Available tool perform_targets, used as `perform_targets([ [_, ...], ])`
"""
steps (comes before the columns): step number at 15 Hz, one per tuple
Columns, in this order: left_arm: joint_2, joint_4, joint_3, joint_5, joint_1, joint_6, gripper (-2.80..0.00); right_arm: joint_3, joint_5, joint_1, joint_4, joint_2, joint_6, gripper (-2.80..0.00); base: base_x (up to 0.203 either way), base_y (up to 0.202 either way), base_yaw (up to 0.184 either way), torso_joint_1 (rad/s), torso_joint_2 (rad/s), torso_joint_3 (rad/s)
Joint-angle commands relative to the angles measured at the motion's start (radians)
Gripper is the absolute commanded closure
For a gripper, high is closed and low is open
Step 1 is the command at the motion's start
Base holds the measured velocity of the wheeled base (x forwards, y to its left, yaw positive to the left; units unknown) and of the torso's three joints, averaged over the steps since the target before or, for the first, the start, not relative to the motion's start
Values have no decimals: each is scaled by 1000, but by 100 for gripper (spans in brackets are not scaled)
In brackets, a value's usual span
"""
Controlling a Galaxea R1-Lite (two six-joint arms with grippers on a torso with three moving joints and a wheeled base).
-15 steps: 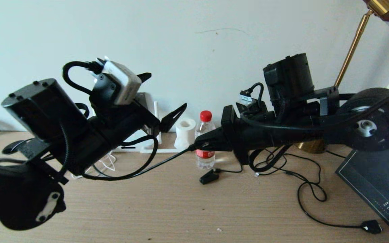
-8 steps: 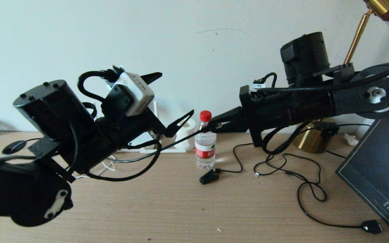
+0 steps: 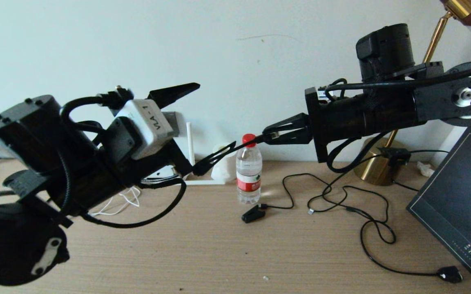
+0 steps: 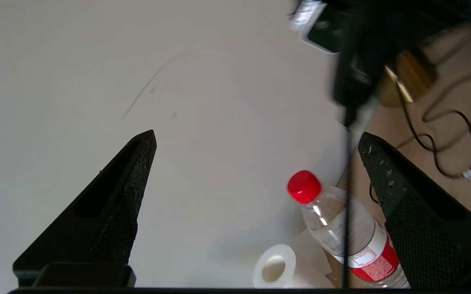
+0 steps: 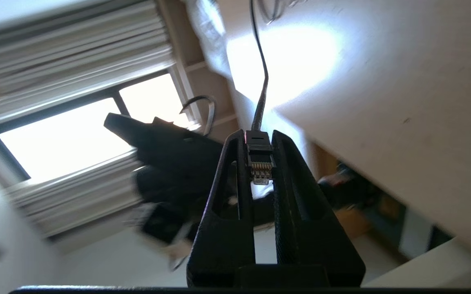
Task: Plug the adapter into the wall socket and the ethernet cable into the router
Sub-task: Hand it to the other hand
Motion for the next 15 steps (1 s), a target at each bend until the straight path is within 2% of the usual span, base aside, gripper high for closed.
perform_targets([
  [1, 14, -2, 7, -39, 2, 71, -280, -32, 73, -33, 4, 6, 56, 0, 0, 0, 0, 0, 0, 0],
  [3, 54, 3, -10, -73, 1, 145, -280, -50, 104, -35, 2, 7, 126, 0, 0, 0, 0, 0, 0, 0],
  [5, 96, 5, -30, -80, -16, 182, -280, -57, 123, -34, 4, 17, 142, 0, 0, 0, 0, 0, 0, 0],
  [8, 135, 5, -83, -83, -19, 201, -280, -56, 170, -35, 4, 20, 149, 0, 0, 0, 0, 0, 0, 0],
  [12, 169, 6, -155, -120, -20, 239, -280, -56, 185, -35, 4, 26, 156, 0, 0, 0, 0, 0, 0, 0],
  [15, 183, 20, -228, -122, -48, 241, -280, -60, 236, -34, 4, 35, 154, 0, 0, 0, 0, 0, 0, 0],
])
